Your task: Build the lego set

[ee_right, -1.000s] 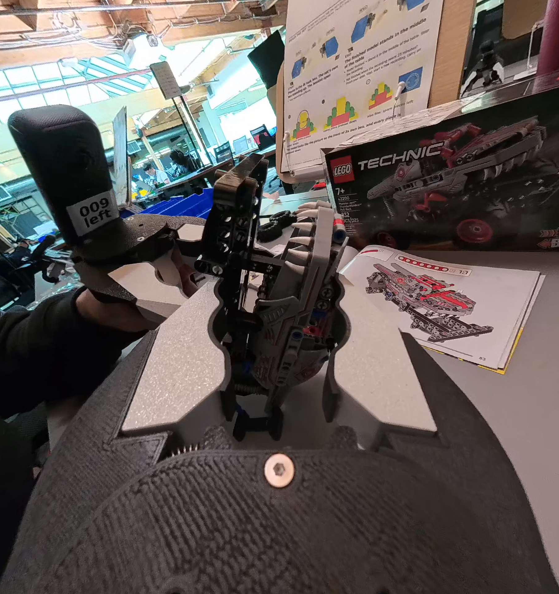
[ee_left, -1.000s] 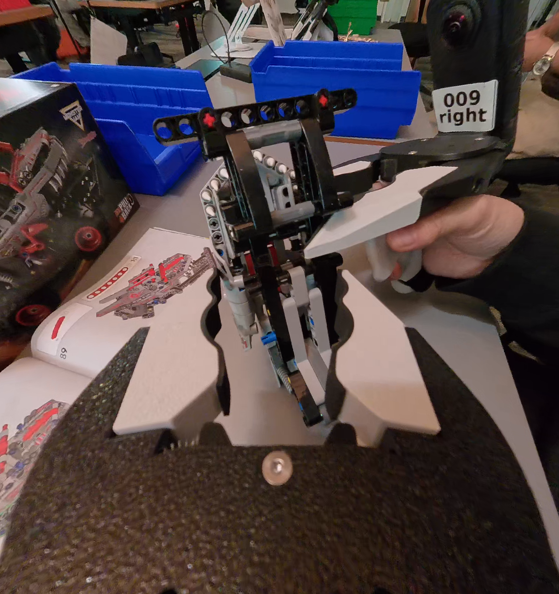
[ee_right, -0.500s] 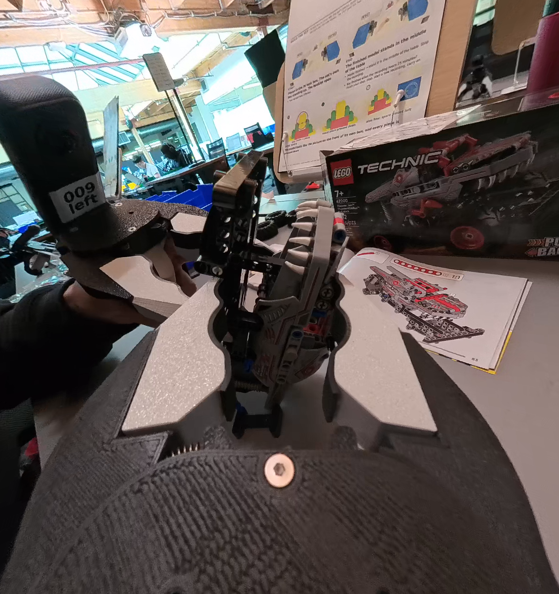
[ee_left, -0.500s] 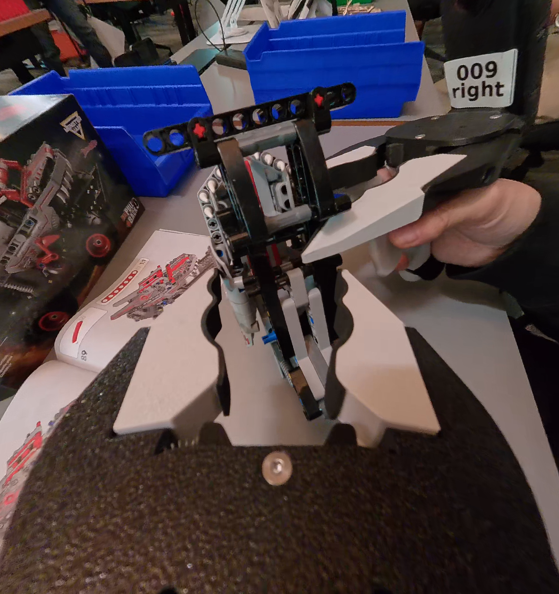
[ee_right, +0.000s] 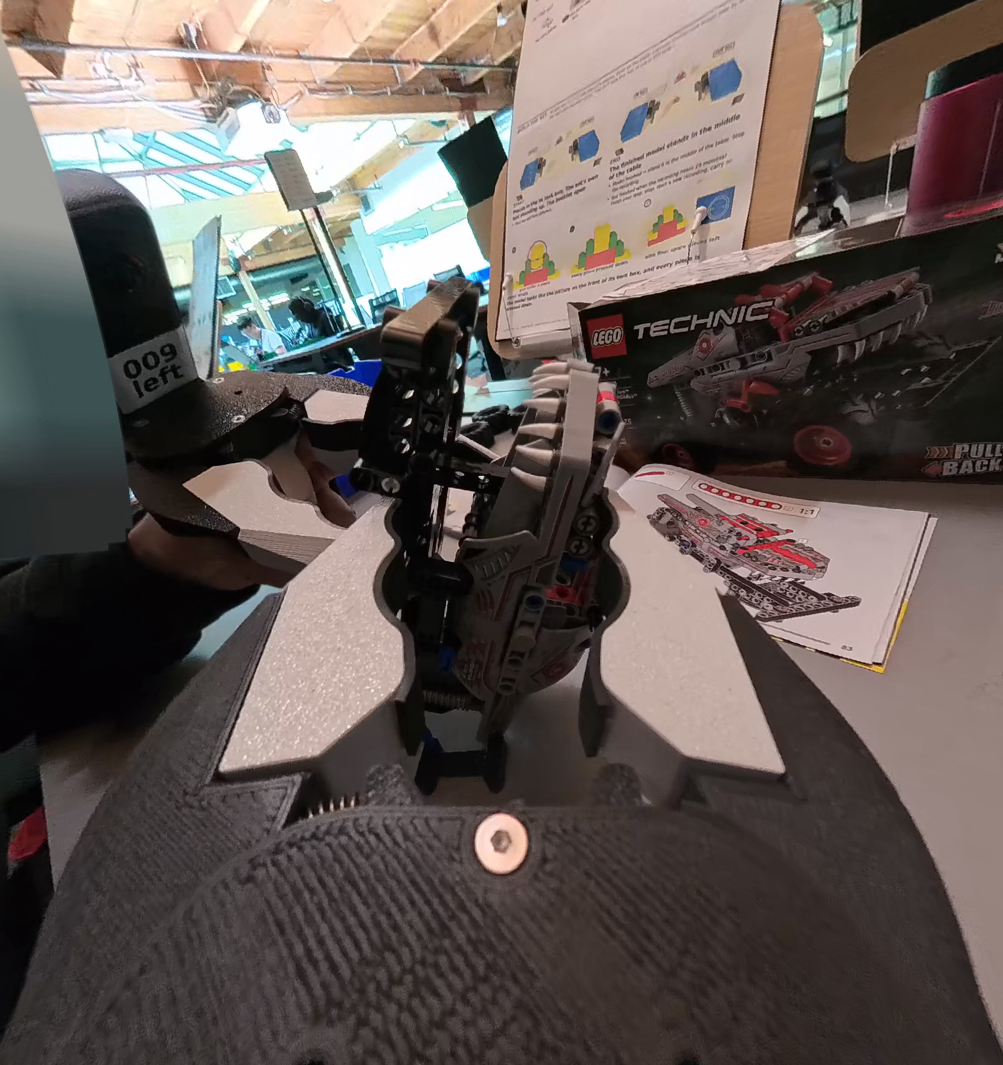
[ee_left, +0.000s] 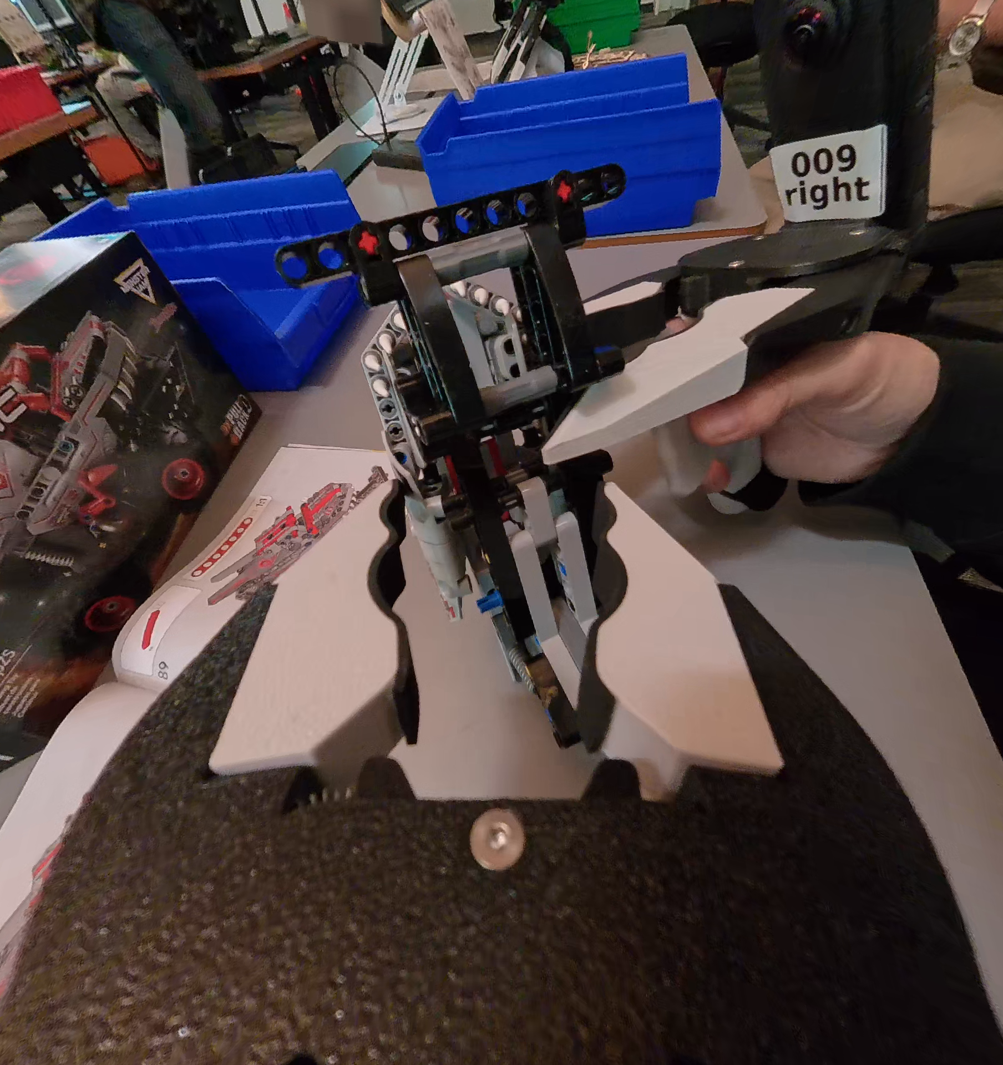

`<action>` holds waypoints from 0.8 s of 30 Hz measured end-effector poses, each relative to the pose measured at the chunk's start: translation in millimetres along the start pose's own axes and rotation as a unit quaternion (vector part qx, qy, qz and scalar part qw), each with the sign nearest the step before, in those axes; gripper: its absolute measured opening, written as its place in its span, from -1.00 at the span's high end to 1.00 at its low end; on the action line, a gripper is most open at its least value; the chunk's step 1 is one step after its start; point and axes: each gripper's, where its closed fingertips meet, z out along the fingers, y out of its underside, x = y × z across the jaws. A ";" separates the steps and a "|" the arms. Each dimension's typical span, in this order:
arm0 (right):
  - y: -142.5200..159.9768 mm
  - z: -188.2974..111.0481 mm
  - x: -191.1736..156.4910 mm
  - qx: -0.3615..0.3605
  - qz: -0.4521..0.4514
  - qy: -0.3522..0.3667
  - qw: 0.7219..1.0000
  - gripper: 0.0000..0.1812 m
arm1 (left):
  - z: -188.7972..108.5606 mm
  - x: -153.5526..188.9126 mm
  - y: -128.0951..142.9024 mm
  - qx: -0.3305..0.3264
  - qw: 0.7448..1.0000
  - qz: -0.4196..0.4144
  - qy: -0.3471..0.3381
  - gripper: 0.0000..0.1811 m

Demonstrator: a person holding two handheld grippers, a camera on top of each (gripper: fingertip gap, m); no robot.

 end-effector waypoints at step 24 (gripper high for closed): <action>0.2 -16.4 1.2 0.020 -0.010 -0.005 1.000 0.29 | 5.2 12.3 -6.6 0.053 0.997 0.036 -0.046 0.41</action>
